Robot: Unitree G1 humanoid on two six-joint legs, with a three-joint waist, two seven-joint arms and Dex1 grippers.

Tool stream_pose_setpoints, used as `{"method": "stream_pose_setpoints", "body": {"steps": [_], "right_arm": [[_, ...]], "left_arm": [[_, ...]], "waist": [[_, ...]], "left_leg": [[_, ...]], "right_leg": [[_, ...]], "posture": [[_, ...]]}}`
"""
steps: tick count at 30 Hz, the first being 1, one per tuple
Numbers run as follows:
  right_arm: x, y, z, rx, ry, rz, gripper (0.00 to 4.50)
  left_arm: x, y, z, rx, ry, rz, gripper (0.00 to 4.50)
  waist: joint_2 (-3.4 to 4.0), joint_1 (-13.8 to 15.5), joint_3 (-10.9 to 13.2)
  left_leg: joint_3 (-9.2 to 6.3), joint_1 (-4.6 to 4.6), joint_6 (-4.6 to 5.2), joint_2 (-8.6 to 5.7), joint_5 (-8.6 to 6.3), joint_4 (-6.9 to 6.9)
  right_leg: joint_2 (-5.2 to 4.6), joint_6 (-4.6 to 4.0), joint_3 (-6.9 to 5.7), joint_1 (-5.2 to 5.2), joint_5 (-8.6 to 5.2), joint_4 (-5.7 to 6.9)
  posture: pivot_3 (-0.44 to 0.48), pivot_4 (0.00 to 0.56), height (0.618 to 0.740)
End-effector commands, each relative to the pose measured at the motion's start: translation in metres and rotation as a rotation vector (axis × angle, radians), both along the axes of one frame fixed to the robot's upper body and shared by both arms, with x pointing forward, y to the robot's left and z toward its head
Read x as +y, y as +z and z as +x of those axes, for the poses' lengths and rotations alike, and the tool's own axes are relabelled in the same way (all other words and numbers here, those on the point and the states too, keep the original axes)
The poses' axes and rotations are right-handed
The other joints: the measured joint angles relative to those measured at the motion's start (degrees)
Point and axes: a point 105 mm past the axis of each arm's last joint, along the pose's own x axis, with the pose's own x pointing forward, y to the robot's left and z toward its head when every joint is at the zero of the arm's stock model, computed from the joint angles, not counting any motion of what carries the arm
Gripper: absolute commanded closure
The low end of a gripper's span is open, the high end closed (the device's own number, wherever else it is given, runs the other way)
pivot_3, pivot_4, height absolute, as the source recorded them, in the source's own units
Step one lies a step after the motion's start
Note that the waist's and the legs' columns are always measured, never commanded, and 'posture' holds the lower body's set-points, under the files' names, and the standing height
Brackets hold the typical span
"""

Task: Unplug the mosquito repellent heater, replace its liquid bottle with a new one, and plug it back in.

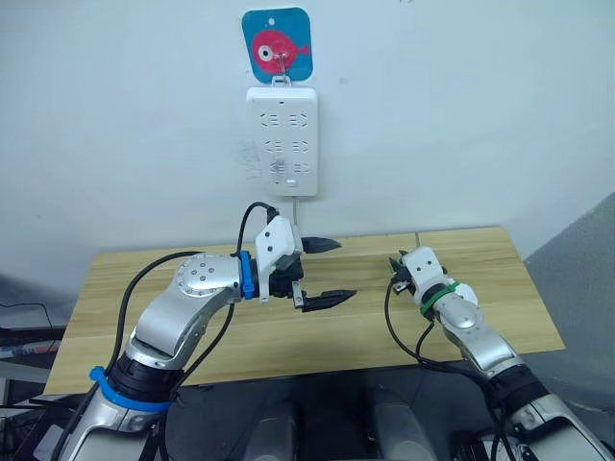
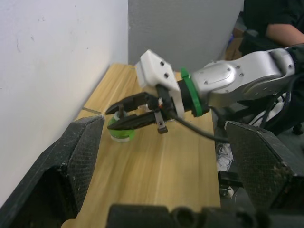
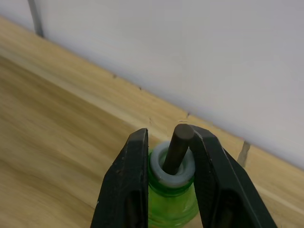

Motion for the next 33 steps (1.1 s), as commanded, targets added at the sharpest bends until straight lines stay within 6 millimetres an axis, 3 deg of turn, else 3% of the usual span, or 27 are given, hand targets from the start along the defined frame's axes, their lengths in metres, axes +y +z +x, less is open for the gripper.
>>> {"method": "stream_pose_setpoints", "body": {"steps": [1,7,12,17,20,21,24,26,28,33], "right_arm": [[-0.011,-0.001,0.01,0.006,-0.046,0.043,3.65],[-0.014,-0.01,0.012,0.017,-0.054,0.049,3.65],[-0.016,-0.013,0.009,0.021,-0.047,0.046,1.96],[-0.024,0.004,0.005,-0.052,-0.043,0.064,0.08],[-0.024,0.023,-0.002,-0.105,0.013,0.055,0.03],[-0.021,0.032,-0.005,-0.119,0.045,0.059,0.03],[0.013,0.064,-0.022,-0.104,0.289,0.064,0.03],[0.024,0.071,-0.032,-0.069,0.385,0.045,0.03],[0.041,0.077,-0.044,0.007,0.518,0.041,0.03],[0.077,0.105,-0.06,0.064,0.745,-0.032,0.03]], "left_arm": [[0.002,0.008,0.008,-0.073,0.041,-0.002,0.0],[0.001,0.005,0.007,-0.073,0.05,-0.011,0.0],[0.002,0.001,0.004,-0.064,0.052,-0.013,0.0],[0.006,-0.006,0.011,-0.066,0.119,-0.038,0.0],[0.018,-0.018,0.018,-0.078,0.239,-0.065,0.0],[0.025,-0.024,0.02,-0.081,0.302,-0.082,0.0],[0.062,-0.046,0.025,-0.08,0.646,-0.169,0.0],[0.081,-0.056,0.028,-0.07,0.821,-0.204,0.0],[0.113,-0.084,0.025,-0.009,1.075,-0.228,0.0],[0.161,-0.124,0.011,0.042,1.43,-0.235,0.0]], "waist": [[0.0,0.2,0.0],[0.0,0.3,0.0],[0.01,0.3,0.0],[0.01,0.3,0.0],[0.03,0.3,0.0],[0.06,0.2,0.1],[0.17,-0.2,0.2],[0.11,-0.3,0.2],[0.09,0.1,0.2],[-0.05,0.4,0.6]], "left_leg": [[0.0,0.0,0.0,-0.01,0.0,0.0],[0.0,0.02,0.01,-0.01,0.0,0.01],[-0.04,0.03,0.01,0.0,0.0,0.01],[-0.04,0.04,0.01,-0.01,-0.01,0.01],[-0.04,0.04,0.02,-0.01,-0.01,0.0],[-0.03,0.05,0.03,0.0,-0.02,0.0],[0.01,0.08,0.16,0.03,-0.09,-0.03],[-0.02,0.1,0.26,0.08,-0.15,-0.02],[-0.2,0.09,0.26,0.1,-0.15,-0.01],[-0.18,0.12,0.27,0.03,-0.15,0.01]], "right_leg": [[0.0,0.0,0.0,0.0,0.0,0.0],[-0.01,-0.01,0.0,0.01,0.0,0.02],[-0.02,-0.01,0.01,0.02,0.01,0.06],[-0.03,-0.01,0.01,0.04,0.01,0.05],[-0.05,-0.01,0.03,0.03,0.01,0.06],[-0.06,-0.01,0.03,0.03,0.01,0.06],[-0.07,-0.01,0.1,0.03,0.01,0.04],[-0.09,-0.01,0.1,0.04,0.01,0.03],[-0.07,-0.02,-0.04,0.1,0.01,0.04],[-0.12,-0.02,-0.02,0.16,0.0,-0.02]], "posture": [[-0.061,0.238,0.74],[-0.051,0.243,0.74],[-0.054,0.245,0.74],[-0.06,0.25,0.74],[-0.075,0.256,0.74],[-0.083,0.262,0.74],[-0.097,0.266,0.74],[-0.103,0.27,0.74],[-0.103,0.27,0.74],[-0.097,0.281,0.74]]}}
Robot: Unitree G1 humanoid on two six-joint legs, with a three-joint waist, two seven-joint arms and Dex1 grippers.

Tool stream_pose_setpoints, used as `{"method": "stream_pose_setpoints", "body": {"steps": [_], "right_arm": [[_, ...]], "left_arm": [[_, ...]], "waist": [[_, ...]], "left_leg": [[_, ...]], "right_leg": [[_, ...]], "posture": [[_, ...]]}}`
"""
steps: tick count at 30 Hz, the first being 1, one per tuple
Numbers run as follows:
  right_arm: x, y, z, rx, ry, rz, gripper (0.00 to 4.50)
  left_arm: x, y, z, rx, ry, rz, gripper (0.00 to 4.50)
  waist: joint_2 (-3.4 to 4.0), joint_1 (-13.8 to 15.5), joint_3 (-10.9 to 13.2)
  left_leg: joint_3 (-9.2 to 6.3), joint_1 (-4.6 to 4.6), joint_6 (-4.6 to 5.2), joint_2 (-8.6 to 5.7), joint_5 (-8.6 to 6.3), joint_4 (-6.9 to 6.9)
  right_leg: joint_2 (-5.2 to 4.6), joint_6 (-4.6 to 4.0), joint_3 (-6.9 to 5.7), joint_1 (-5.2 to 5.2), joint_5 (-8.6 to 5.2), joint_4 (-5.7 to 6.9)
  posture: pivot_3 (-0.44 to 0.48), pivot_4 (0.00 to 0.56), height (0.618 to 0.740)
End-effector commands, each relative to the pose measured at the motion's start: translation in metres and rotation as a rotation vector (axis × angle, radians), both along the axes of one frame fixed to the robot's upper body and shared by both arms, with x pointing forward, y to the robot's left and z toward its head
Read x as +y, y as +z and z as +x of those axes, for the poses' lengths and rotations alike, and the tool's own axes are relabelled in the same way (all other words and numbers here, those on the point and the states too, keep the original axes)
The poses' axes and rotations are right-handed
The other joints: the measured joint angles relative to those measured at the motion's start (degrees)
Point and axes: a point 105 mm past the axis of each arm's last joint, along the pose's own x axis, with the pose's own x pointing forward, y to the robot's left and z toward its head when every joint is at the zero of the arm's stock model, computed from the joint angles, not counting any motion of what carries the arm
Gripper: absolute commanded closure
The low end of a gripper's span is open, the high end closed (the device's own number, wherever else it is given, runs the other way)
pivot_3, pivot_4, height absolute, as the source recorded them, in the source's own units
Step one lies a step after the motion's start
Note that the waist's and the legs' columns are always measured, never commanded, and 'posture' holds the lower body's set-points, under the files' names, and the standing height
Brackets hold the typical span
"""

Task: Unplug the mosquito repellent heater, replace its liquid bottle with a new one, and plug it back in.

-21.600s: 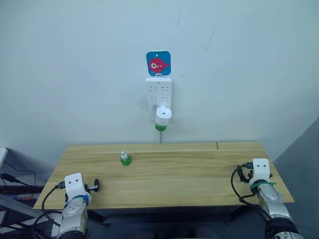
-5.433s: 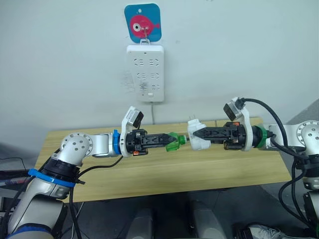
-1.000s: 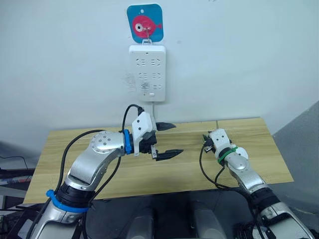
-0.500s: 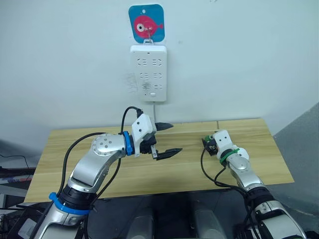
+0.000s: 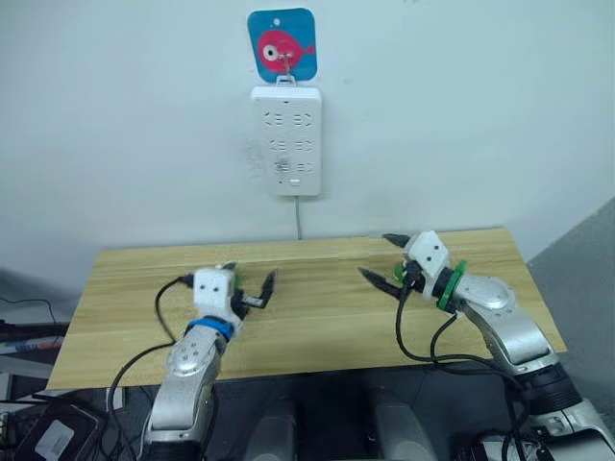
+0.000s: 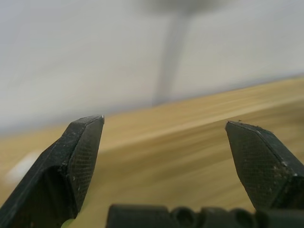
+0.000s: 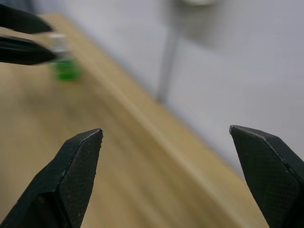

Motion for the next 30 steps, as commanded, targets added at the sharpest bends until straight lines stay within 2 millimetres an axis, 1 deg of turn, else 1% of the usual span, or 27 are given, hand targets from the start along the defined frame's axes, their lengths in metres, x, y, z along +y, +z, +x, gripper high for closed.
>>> {"method": "stream_pose_setpoints", "body": {"steps": [1,2,5,6,8,10,13,16,19,23,26,28,30], "right_arm": [[0.033,0.033,-0.012,-0.03,0.169,-0.025,0.03],[0.038,0.038,-0.013,-0.029,0.189,-0.032,0.03],[0.07,0.052,-0.023,0.022,0.281,-0.022,0.03],[0.078,0.055,-0.026,0.036,0.3,-0.02,0.03],[0.089,0.06,-0.029,0.059,0.312,-0.011,0.03],[0.096,0.064,-0.029,0.066,0.314,-0.003,0.03],[0.102,0.068,-0.03,0.049,0.317,0.0,0.03],[0.11,0.08,-0.028,0.018,0.306,0.052,0.03],[0.112,0.088,-0.028,-0.008,0.302,0.082,0.03],[0.111,0.087,-0.024,-0.015,0.283,0.08,0.03],[0.11,0.085,-0.023,-0.014,0.275,0.08,0.0],[0.108,0.085,-0.022,-0.008,0.269,0.082,0.0],[0.107,0.086,-0.022,-0.004,0.266,0.085,0.0]], "left_arm": [[0.026,-0.008,-0.003,-0.021,0.174,0.0,0.0],[0.027,-0.011,-0.002,-0.022,0.179,0.0,0.0],[0.034,-0.017,0.012,-0.038,0.217,-0.031,0.0],[0.035,-0.019,0.016,-0.041,0.227,-0.043,0.0],[0.034,-0.024,0.022,-0.044,0.232,-0.07,0.0],[0.029,-0.03,0.027,-0.035,0.214,-0.099,0.0],[0.02,-0.037,0.034,-0.025,0.162,-0.082,0.0],[0.011,-0.043,0.041,-0.014,0.116,-0.075,0.0],[0.014,-0.046,0.045,-0.01,0.12,-0.065,0.0],[0.021,-0.049,0.049,-0.001,0.143,-0.056,0.0],[0.024,-0.046,0.05,-0.019,0.146,-0.025,0.61],[0.027,-0.047,0.05,-0.016,0.16,-0.016,1.16],[0.029,-0.048,0.051,-0.013,0.161,-0.016,1.82]], "waist": [[-0.12,0.1,0.2],[-0.2,0.1,0.3],[-0.29,0.5,0.3],[-0.3,0.6,0.3],[-0.33,0.7,0.4],[-0.34,0.7,0.4],[-0.42,0.6,0.5],[-0.45,0.5,0.5],[-0.45,0.3,0.6],[-0.46,0.2,0.6],[-0.46,0.1,0.6],[-0.46,0.0,0.6],[-0.46,0.1,0.6]], "left_leg": [[0.02,-0.03,0.0,-0.01,0.0,0.01],[0.02,-0.03,0.0,-0.02,0.0,0.03],[-0.12,-0.05,-0.02,-0.01,0.01,0.02],[-0.17,-0.07,-0.03,-0.01,0.02,0.02],[-0.24,-0.13,-0.05,-0.01,0.02,0.02],[-0.22,-0.14,-0.09,-0.05,0.04,0.02],[-0.21,-0.19,-0.14,-0.13,0.07,0.0],[-0.23,-0.2,-0.11,-0.1,0.05,-0.01],[-0.25,-0.19,-0.12,-0.06,0.05,-0.03],[-0.26,-0.19,-0.13,-0.07,0.06,-0.03],[-0.27,-0.19,-0.15,-0.07,0.07,-0.04],[-0.27,-0.19,-0.15,-0.07,0.07,-0.05],[-0.28,-0.2,-0.15,-0.06,0.07,-0.06]], "right_leg": [[-0.02,0.0,0.01,-0.02,0.0,-0.03],[-0.04,0.0,-0.01,-0.03,0.0,-0.02],[-0.04,-0.05,-0.14,-0.03,0.03,0.0],[-0.04,-0.07,-0.2,-0.03,0.05,0.0],[-0.04,-0.13,-0.27,-0.07,0.08,0.0],[-0.13,-0.13,-0.27,-0.09,0.09,-0.03],[-0.26,-0.11,-0.33,-0.13,0.1,-0.06],[-0.26,-0.11,-0.43,-0.16,0.1,-0.05],[-0.25,-0.13,-0.56,-0.18,0.11,-0.02],[-0.26,-0.14,-0.59,-0.18,0.12,-0.02],[-0.27,-0.14,-0.6,-0.2,0.12,-0.01],[-0.27,-0.14,-0.61,-0.22,0.12,-0.01],[-0.27,-0.14,-0.62,-0.22,0.12,-0.02]], "posture": [[-0.092,0.286,0.74],[-0.092,0.286,0.74],[-0.082,0.298,0.74],[-0.083,0.299,0.74],[-0.083,0.3,0.74],[-0.082,0.305,0.74],[-0.083,0.308,0.74],[-0.087,0.307,0.74],[-0.092,0.305,0.74],[-0.093,0.302,0.74],[-0.089,0.296,0.74],[-0.089,0.296,0.74],[-0.089,0.29,0.74]]}}
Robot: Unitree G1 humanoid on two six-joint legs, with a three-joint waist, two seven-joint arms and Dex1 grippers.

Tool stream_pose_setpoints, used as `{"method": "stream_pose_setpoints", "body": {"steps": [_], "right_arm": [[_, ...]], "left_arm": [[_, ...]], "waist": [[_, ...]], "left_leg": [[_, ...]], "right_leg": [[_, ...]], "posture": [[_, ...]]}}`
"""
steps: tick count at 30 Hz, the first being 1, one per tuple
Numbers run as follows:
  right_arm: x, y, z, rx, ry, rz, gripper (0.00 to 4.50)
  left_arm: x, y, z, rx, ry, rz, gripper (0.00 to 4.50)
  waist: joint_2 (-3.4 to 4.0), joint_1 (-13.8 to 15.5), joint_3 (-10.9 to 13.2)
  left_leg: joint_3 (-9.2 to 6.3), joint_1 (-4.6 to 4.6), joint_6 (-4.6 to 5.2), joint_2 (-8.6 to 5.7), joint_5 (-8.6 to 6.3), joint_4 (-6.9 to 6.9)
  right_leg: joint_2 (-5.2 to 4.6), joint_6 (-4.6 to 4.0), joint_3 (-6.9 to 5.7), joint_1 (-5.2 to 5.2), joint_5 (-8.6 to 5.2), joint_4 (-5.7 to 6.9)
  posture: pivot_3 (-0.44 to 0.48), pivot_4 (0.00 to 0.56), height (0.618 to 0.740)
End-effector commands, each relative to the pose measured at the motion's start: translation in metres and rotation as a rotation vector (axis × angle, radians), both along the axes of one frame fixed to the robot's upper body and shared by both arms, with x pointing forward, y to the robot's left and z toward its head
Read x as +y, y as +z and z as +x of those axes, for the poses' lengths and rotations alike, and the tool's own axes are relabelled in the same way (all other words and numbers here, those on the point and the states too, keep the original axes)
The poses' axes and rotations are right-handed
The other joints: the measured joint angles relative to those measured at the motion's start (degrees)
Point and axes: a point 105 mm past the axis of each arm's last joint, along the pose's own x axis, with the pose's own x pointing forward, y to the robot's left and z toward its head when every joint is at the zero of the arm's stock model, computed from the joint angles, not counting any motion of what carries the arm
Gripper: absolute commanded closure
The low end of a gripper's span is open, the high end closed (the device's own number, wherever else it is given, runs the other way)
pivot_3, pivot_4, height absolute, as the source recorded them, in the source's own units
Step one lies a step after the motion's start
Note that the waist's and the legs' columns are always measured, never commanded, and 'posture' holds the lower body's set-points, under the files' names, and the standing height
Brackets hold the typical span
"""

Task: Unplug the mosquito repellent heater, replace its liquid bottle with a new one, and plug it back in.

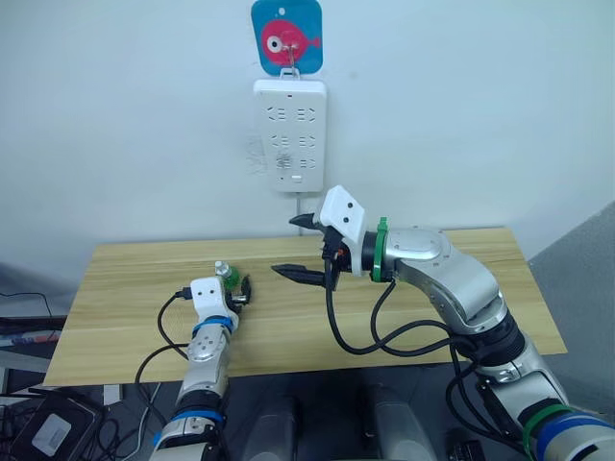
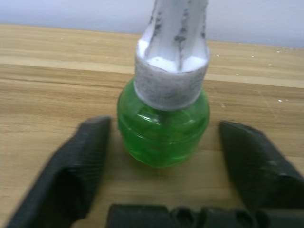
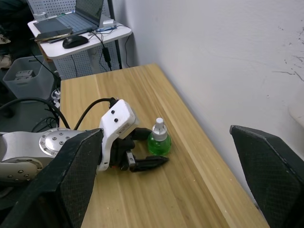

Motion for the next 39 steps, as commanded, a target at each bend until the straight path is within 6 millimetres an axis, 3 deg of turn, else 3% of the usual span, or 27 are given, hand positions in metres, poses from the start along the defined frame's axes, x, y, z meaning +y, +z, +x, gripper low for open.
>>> {"method": "stream_pose_setpoints", "body": {"steps": [1,6,10,14,17,20,24,30,39], "right_arm": [[-0.002,0.012,-0.001,-0.034,0.003,0.034,0.0],[-0.005,0.01,-0.001,-0.031,-0.004,0.034,0.0],[-0.015,0.003,-0.002,-0.046,0.005,0.041,0.0],[-0.04,-0.015,0.005,-0.058,-0.03,0.024,0.0],[-0.053,-0.023,0.008,-0.057,-0.045,0.021,0.0],[-0.054,-0.028,0.006,-0.05,-0.045,0.024,0.0],[-0.046,-0.026,-0.001,-0.042,-0.019,0.051,0.0],[-0.032,-0.017,-0.011,-0.035,-0.002,0.114,0.0],[-0.03,-0.017,-0.014,-0.002,-0.014,0.143,0.0]], "left_arm": [[0.007,0.005,0.002,-0.022,0.013,0.021,2.17],[0.008,0.011,0.005,-0.046,-0.021,0.074,2.34],[-0.013,0.031,0.003,-0.123,-0.196,0.203,2.34],[-0.044,0.08,-0.008,-0.231,-0.54,0.356,2.34],[-0.074,0.111,-0.025,-0.231,-0.846,0.349,2.34],[-0.099,0.125,-0.049,-0.176,-1.134,0.309,2.34],[-0.109,0.135,-0.066,-0.057,-1.367,0.252,2.34],[-0.119,0.152,-0.059,0.016,-1.481,0.175,2.34],[-0.125,0.151,-0.054,0.033,-1.511,0.184,2.34]], "waist": [[0.0,0.0,0.0],[0.0,0.0,0.0],[0.0,0.1,0.0],[0.0,0.3,0.0],[0.04,0.6,0.1],[0.18,0.8,0.1],[0.18,0.7,0.1],[0.17,0.6,0.1],[0.17,0.0,0.1]], "left_leg": [[0.0,0.0,0.0,0.0,0.0,0.0],[0.0,0.0,-0.01,0.0,0.0,0.0],[-0.03,-0.03,-0.07,-0.01,0.03,-0.03],[-0.09,-0.09,-0.13,-0.01,0.05,-0.08],[-0.13,-0.1,-0.12,0.01,0.05,-0.11],[-0.08,-0.05,-0.12,0.02,0.05,-0.11],[-0.08,-0.02,-0.16,0.02,0.07,-0.11],[-0.14,-0.07,-0.33,0.01,0.17,-0.06],[-0.2,-0.08,-0.48,0.05,0.26,-0.04]], "right_leg": [[0.0,0.0,0.0,0.0,0.0,0.0],[0.0,0.0,-0.02,0.0,0.0,0.0],[-0.03,0.0,-0.05,-0.02,0.0,-0.02],[-0.07,0.0,-0.12,-0.02,0.0,-0.09],[-0.07,-0.02,-0.13,0.0,0.0,-0.08],[-0.07,-0.04,-0.08,0.04,0.0,-0.11],[-0.04,-0.04,-0.11,0.02,0.01,-0.08],[0.0,-0.04,-0.31,0.04,0.0,-0.06],[-0.01,-0.03,-0.74,0.02,0.01,-0.01]], "posture": [[-0.089,0.29,0.74],[-0.082,0.286,0.74],[-0.065,0.282,0.74],[-0.028,0.281,0.74],[-0.012,0.271,0.74],[-0.016,0.251,0.74],[-0.042,0.228,0.74],[-0.082,0.216,0.74],[-0.1,0.213,0.74]]}}
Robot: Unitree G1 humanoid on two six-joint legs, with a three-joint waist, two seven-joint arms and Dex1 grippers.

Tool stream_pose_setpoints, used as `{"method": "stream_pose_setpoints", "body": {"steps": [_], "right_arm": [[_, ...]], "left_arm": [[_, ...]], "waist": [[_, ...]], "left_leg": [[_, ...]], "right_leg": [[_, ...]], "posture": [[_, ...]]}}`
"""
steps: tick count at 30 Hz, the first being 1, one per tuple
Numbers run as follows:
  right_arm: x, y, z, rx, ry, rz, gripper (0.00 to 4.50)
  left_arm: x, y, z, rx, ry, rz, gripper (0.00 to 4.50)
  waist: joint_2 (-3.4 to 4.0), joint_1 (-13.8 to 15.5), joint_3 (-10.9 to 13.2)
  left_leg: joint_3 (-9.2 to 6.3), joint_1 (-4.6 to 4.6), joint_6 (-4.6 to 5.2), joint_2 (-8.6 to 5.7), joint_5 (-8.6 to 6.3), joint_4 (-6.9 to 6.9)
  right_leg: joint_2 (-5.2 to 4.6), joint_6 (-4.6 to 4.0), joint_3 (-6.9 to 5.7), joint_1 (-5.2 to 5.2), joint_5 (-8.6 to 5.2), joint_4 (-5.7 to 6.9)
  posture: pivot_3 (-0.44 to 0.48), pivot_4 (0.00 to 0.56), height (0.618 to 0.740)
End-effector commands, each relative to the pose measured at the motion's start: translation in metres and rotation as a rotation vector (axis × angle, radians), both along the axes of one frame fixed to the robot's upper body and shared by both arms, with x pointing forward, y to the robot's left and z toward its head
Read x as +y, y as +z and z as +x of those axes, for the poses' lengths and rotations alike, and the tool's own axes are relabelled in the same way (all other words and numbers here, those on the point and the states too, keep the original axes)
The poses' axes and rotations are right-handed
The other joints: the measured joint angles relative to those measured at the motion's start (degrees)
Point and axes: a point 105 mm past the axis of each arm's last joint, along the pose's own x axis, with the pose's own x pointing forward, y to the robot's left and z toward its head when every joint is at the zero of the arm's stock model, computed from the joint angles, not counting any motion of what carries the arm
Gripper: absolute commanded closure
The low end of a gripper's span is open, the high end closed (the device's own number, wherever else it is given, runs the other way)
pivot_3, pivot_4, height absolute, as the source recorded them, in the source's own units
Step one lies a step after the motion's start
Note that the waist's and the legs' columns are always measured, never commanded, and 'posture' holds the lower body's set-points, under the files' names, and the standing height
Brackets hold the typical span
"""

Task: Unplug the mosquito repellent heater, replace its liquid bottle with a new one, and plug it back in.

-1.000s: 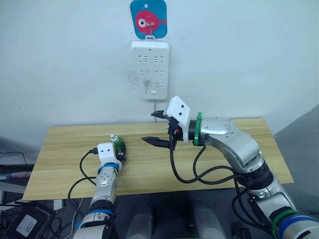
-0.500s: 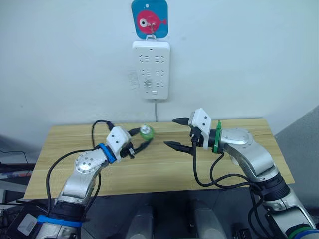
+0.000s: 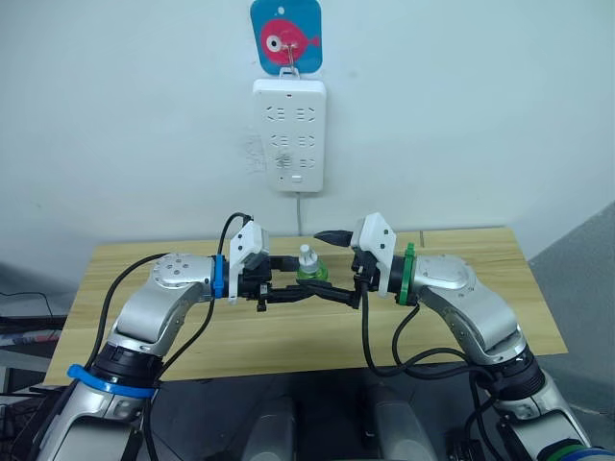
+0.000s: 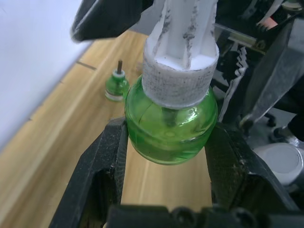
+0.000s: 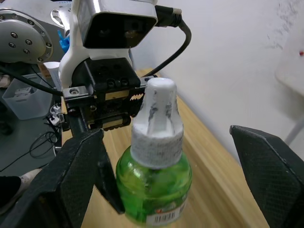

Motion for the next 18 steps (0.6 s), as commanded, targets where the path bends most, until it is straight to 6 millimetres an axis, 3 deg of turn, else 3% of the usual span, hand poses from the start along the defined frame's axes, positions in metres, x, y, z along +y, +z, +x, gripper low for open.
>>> {"method": "stream_pose_setpoints", "body": {"steps": [1,4,11,15,18], "right_arm": [[0.004,0.015,-0.005,-0.031,0.016,0.054,0.18],[0.004,0.013,-0.006,-0.024,0.03,0.052,0.9],[0.004,0.016,-0.01,-0.008,0.079,0.059,3.38],[0.007,0.018,-0.016,-0.008,0.155,0.041,3.43],[0.016,0.026,-0.034,-0.036,0.347,0.009,3.43]], "left_arm": [[-0.009,0.009,-0.001,-0.039,-0.041,-0.01,2.34],[-0.009,0.008,-0.001,-0.044,-0.045,-0.005,2.34],[-0.007,0.001,-0.007,-0.051,-0.058,0.023,2.34],[-0.011,-0.003,-0.015,-0.069,-0.099,0.034,2.34],[-0.015,-0.005,-0.028,-0.13,-0.205,0.057,2.34]], "waist": [[0.0,0.0,0.0],[0.0,0.0,0.0],[0.0,0.0,0.0],[0.0,0.0,0.0],[0.0,0.1,0.0]], "left_leg": [[-0.02,0.0,0.0,0.0,0.0,0.0],[-0.02,0.01,-0.01,-0.01,0.01,0.02],[-0.03,0.0,-0.01,-0.01,0.01,0.02],[-0.03,0.01,-0.01,-0.01,0.01,0.02],[-0.02,0.01,-0.01,-0.01,0.01,0.03]], "right_leg": [[0.0,0.0,-0.01,0.01,0.0,0.01],[0.0,0.0,-0.02,0.02,0.0,0.01],[0.0,0.0,-0.03,0.02,0.0,0.03],[0.0,0.0,-0.03,0.03,0.0,0.03],[0.0,0.0,-0.02,0.02,0.0,0.02]], "posture": [[-0.099,0.214,0.74],[-0.095,0.216,0.74],[-0.081,0.222,0.74],[-0.067,0.225,0.74],[-0.052,0.223,0.74]]}}
